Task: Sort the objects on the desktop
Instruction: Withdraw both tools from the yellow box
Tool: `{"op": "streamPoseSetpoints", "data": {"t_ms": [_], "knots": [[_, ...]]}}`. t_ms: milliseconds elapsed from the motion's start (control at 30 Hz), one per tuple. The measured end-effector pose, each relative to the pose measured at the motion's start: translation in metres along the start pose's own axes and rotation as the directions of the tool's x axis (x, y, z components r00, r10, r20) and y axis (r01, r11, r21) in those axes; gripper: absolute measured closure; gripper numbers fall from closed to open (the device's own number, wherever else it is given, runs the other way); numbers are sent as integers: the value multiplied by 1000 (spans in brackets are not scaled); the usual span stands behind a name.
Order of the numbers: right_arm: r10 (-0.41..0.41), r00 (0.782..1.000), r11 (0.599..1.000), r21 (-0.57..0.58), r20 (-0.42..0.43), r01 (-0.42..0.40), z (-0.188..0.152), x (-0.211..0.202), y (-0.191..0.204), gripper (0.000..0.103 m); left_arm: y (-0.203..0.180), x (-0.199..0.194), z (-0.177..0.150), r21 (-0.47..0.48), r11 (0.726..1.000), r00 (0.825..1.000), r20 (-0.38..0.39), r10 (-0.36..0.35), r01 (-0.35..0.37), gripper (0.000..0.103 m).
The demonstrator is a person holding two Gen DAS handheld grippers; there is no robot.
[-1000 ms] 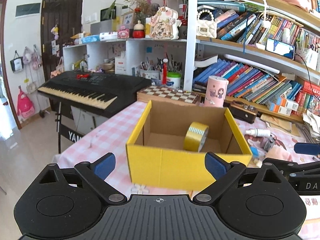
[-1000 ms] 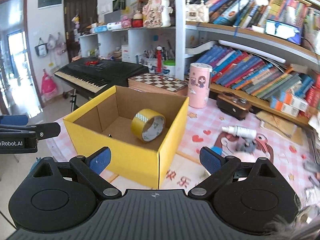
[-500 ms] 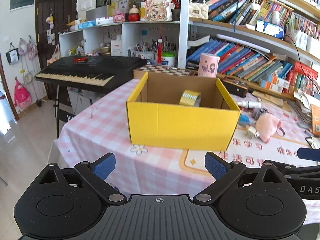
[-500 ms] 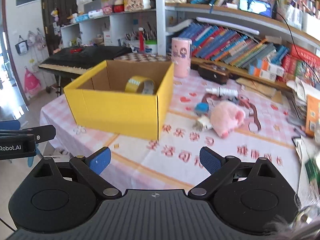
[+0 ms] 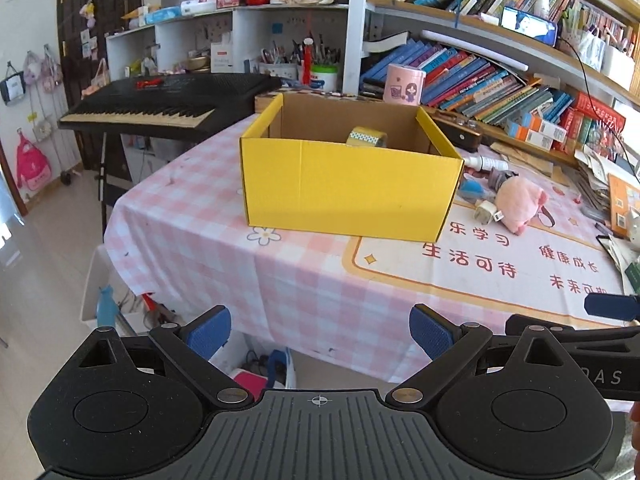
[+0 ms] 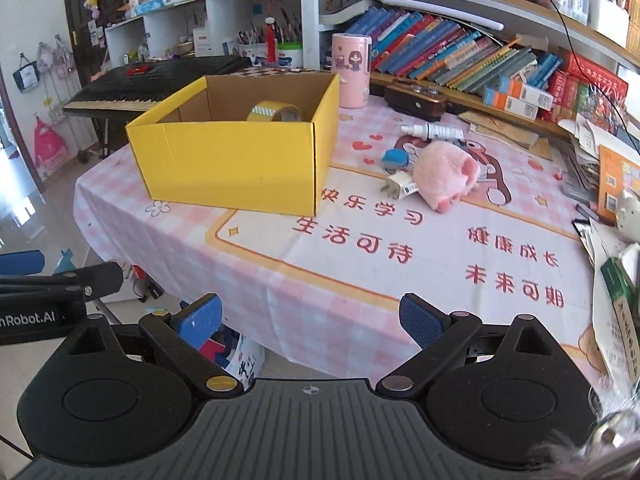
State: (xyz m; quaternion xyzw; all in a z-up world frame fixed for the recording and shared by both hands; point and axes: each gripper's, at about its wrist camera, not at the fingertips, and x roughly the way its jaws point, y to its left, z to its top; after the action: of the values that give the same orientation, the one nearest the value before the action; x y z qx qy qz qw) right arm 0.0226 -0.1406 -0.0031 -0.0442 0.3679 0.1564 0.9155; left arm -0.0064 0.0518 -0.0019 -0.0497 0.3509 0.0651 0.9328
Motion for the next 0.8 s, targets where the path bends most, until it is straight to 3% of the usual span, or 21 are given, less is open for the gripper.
{"op": "streamPoseSetpoints", "data": {"t_ms": [800], "knots": [[-74,997,997,35,-32,75,-11,-9,-10,7,-12,10,-3,31,996,995,-46,-87,88,5]]}}
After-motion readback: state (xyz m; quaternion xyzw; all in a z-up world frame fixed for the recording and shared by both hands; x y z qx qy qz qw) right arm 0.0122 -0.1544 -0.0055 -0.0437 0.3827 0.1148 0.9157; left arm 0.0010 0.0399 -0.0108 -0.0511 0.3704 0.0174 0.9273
